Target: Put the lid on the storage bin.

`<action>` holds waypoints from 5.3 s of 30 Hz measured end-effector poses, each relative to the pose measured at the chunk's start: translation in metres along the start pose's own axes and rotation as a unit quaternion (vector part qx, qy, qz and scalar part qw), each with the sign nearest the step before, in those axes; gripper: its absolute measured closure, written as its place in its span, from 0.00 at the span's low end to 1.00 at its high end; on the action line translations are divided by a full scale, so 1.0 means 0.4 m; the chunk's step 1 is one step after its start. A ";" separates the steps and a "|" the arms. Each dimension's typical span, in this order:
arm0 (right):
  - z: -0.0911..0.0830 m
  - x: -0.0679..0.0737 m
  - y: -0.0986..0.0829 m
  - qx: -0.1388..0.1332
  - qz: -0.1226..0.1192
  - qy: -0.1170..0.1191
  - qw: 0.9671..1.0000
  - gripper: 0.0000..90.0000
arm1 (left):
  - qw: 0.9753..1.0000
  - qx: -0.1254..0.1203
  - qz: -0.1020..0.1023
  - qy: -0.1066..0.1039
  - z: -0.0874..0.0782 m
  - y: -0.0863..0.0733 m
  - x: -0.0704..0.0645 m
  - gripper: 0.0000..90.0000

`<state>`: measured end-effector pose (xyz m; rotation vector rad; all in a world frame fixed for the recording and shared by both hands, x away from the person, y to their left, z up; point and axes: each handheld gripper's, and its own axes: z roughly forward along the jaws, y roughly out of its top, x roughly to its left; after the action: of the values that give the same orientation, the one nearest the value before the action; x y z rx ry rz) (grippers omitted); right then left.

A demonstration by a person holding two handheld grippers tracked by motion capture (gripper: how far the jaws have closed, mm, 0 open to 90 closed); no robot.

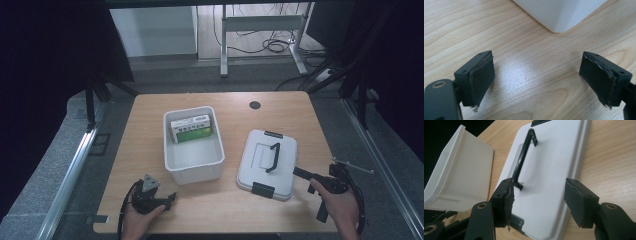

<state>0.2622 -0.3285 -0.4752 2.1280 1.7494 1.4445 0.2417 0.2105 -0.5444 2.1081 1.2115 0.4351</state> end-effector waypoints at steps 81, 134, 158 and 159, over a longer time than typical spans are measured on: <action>0.204 0.190 0.200 0.128 -0.051 -0.100 0.985 0.61 | 1.000 0.001 -0.015 0.018 -0.002 -0.002 0.004 0.14; 0.272 0.128 0.195 0.196 0.075 -0.146 0.967 0.94 | 1.000 0.001 -0.016 0.017 -0.002 -0.002 0.004 0.14; 0.202 0.182 0.235 0.174 0.058 -0.128 0.975 0.94 | 1.000 0.001 -0.015 0.018 -0.002 -0.002 0.004 0.14; 0.199 0.185 0.237 0.171 0.053 -0.128 0.976 0.94 | 1.000 0.001 -0.015 0.018 -0.002 -0.002 0.004 0.14</action>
<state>0.3810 -0.2654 -0.4231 2.4714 1.9186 0.8797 0.2417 0.2124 -0.5443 2.0901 1.2621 0.4594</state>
